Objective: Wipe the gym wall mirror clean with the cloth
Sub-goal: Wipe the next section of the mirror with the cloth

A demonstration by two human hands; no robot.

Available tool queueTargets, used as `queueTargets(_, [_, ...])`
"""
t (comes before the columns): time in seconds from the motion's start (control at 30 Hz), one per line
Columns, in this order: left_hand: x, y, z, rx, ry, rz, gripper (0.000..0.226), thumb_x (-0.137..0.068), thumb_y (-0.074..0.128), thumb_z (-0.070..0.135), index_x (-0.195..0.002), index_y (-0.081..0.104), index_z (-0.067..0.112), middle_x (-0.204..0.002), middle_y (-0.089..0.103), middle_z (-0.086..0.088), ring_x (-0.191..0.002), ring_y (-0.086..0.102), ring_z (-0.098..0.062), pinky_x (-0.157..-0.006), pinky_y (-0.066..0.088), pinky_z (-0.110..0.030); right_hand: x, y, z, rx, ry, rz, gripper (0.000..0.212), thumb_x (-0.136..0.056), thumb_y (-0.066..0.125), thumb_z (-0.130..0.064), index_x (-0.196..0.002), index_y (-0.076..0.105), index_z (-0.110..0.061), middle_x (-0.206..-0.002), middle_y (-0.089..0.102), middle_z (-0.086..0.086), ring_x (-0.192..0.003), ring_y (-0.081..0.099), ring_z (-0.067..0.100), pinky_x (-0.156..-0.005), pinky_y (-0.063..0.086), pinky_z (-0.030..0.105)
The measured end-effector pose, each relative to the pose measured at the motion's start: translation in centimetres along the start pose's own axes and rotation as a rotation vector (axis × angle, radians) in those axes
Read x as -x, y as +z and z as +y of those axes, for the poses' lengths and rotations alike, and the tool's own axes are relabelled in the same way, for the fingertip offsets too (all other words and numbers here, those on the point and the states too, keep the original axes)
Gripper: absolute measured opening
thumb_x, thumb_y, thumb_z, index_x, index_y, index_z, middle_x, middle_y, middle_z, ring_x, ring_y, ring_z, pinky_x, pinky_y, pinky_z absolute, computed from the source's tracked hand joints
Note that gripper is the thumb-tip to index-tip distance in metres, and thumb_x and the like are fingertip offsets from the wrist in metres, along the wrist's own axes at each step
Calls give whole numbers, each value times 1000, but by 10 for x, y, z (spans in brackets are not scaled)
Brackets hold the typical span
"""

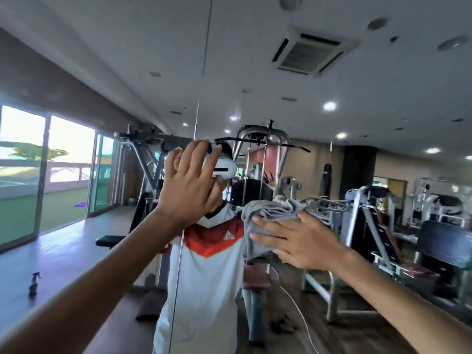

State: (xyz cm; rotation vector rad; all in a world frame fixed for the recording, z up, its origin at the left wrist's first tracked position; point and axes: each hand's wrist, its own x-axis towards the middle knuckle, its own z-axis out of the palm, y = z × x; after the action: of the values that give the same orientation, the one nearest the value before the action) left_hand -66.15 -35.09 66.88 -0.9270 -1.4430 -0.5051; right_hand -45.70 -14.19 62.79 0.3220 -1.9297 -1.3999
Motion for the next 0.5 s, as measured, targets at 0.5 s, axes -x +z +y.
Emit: queueTargets(0.5, [-106, -9, -27, -37, 29, 51, 60, -98, 28, 41, -142, 49, 7, -150, 44, -21, -144, 35, -35, -111, 21, -51, -86, -12, 92, 31, 268, 62, 57, -102, 34, -40, -156, 21, -32, -164, 21, 0, -146, 31, 16, -86, 37, 38])
